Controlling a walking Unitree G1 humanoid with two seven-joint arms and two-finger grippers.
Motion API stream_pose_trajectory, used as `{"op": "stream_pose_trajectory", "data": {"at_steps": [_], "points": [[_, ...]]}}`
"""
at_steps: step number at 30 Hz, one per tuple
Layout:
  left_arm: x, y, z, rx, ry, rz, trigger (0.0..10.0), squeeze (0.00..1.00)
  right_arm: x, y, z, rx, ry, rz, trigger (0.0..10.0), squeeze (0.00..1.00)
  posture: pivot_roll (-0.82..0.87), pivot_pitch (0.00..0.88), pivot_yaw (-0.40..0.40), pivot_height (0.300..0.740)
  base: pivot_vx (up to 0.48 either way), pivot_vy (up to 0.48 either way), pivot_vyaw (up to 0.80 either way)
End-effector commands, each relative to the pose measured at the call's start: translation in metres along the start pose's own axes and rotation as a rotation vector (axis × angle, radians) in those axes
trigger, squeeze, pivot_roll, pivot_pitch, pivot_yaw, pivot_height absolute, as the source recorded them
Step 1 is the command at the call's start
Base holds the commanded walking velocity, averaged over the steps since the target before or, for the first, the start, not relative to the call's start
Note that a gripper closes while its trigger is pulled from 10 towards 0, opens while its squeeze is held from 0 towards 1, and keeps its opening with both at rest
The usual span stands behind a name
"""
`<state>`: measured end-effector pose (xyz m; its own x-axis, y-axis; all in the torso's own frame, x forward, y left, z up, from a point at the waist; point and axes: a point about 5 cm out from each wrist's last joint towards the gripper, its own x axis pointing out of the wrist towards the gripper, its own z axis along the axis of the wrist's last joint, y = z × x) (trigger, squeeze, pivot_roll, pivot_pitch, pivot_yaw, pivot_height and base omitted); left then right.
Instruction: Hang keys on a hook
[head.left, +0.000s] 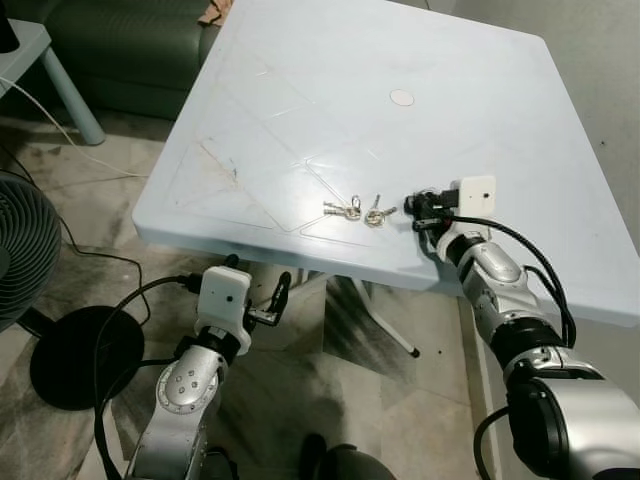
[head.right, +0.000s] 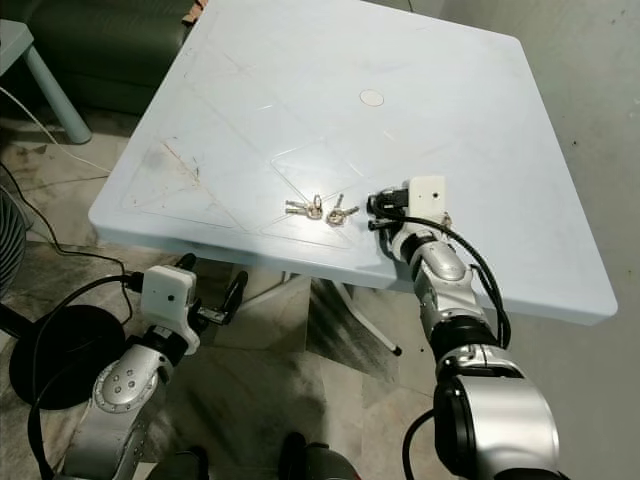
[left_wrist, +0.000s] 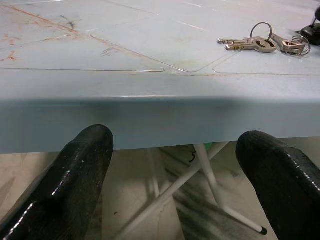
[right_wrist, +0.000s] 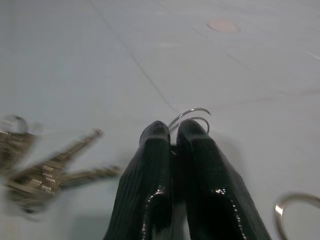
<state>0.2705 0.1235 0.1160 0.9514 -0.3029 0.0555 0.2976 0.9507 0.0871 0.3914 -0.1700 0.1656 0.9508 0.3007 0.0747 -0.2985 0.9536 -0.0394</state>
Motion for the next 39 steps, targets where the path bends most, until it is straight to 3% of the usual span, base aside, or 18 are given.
{"op": "stream_pose_trajectory", "data": {"at_steps": [1,4,11,12,13,14,15,16,28,30,31,32,33,39], "points": [[-0.003,-0.002,-0.002,0.0,0.011,0.003,10.0,0.0,-0.005,-0.009,-0.002,0.036,-0.004,-0.03,10.0,1.0,0.25,0.261,-0.169,0.74,0.0,0.0,0.0],[-0.003,-0.002,-0.002,-0.001,0.011,0.003,10.0,0.0,-0.007,-0.013,0.0,0.107,-0.028,-0.018,10.0,1.0,0.25,0.259,-0.168,0.74,0.0,0.0,0.0],[-0.001,-0.003,-0.002,-0.002,0.009,-0.003,10.0,0.0,-0.006,-0.017,-0.001,0.07,0.005,-0.066,10.0,1.0,0.24,0.251,-0.164,0.74,0.0,0.0,0.0],[-0.001,-0.003,-0.002,-0.002,0.009,-0.004,10.0,0.0,-0.006,-0.017,-0.002,0.048,0.02,-0.09,10.0,0.82,0.24,0.251,-0.164,0.74,0.0,0.0,0.0],[-0.001,-0.003,-0.002,-0.003,0.008,-0.005,10.0,0.0,-0.005,-0.016,-0.003,0.078,0.034,-0.094,10.0,0.54,0.24,0.251,-0.164,0.74,0.0,0.0,0.0],[-0.001,-0.004,-0.002,-0.002,0.009,-0.006,10.0,0.0,-0.005,-0.016,-0.003,0.089,0.029,-0.092,10.0,0.83,0.24,0.252,-0.163,0.74,0.0,0.0,0.0],[-0.001,-0.004,-0.001,-0.002,0.009,-0.006,10.0,0.0,-0.004,-0.015,-0.002,0.098,0.023,-0.088,10.0,0.83,0.24,0.252,-0.163,0.74,0.0,0.0,0.0],[-0.001,-0.003,-0.001,-0.004,0.008,-0.006,10.0,0.0,-0.004,-0.013,-0.002,0.122,0.011,-0.088,10.0,1.0,0.24,0.252,-0.163,0.74,0.0,0.0,0.0],[-0.002,-0.003,-0.002,-0.007,0.01,0.003,10.0,0.0,0.002,-0.002,-0.002,0.207,0.03,-0.062,10.0,1.0,0.24,0.261,-0.166,0.74,0.0,0.0,0.0],[-0.002,-0.003,-0.002,-0.008,0.011,0.004,10.0,0.0,0.003,-0.001,-0.002,0.203,0.04,-0.071,10.0,0.96,0.24,0.261,-0.166,0.74,0.0,0.0,0.0],[-0.002,-0.003,-0.002,-0.008,0.011,0.004,10.0,0.0,0.004,0.001,-0.001,0.207,0.038,-0.072,10.0,0.41,0.24,0.261,-0.166,0.74,0.0,0.0,0.0],[-0.002,-0.003,-0.002,-0.008,0.011,0.004,10.0,0.0,0.004,0.002,0.0,0.213,0.031,-0.068,10.0,0.41,0.24,0.261,-0.166,0.74,0.0,0.0,0.0],[-0.002,-0.003,-0.002,-0.008,0.011,0.004,10.0,0.0,0.005,0.003,0.001,0.218,0.029,-0.067,10.0,0.0,0.24,0.262,-0.166,0.74,0.0,0.0,0.0],[-0.002,-0.003,-0.002,-0.008,0.012,0.005,10.0,0.0,0.008,0.004,0.002,0.212,0.048,-0.11,10.0,0.0,0.24,0.262,-0.166,0.74,0.0,0.0,0.0]]}}
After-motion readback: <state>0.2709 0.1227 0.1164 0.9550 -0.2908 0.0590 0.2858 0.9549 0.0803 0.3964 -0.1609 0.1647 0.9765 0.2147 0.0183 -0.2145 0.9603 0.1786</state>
